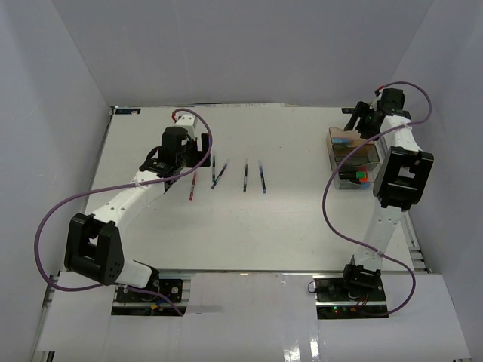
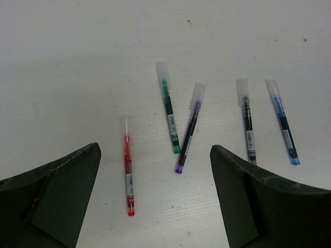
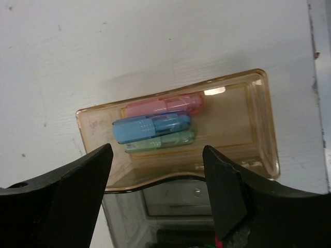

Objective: Sort the stationery into containers
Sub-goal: Pick up the pen from the center of the board.

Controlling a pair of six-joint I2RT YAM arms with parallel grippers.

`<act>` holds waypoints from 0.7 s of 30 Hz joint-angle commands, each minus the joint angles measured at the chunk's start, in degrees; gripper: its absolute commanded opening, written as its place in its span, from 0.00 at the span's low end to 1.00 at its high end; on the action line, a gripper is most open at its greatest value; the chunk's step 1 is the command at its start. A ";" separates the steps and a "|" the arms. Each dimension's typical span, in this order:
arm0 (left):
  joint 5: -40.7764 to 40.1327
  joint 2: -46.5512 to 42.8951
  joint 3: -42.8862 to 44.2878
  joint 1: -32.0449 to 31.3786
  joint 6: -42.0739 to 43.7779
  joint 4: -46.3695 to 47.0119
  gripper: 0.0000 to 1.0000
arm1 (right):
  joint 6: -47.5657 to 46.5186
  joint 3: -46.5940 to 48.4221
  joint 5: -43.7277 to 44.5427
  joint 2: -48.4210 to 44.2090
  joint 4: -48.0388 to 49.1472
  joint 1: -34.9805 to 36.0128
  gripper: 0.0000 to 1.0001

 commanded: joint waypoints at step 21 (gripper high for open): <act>-11.12 -17.52 -11.64 0.16 -6.06 1.80 0.98 | 0.96 -37.48 21.92 -30.56 10.26 43.62 0.88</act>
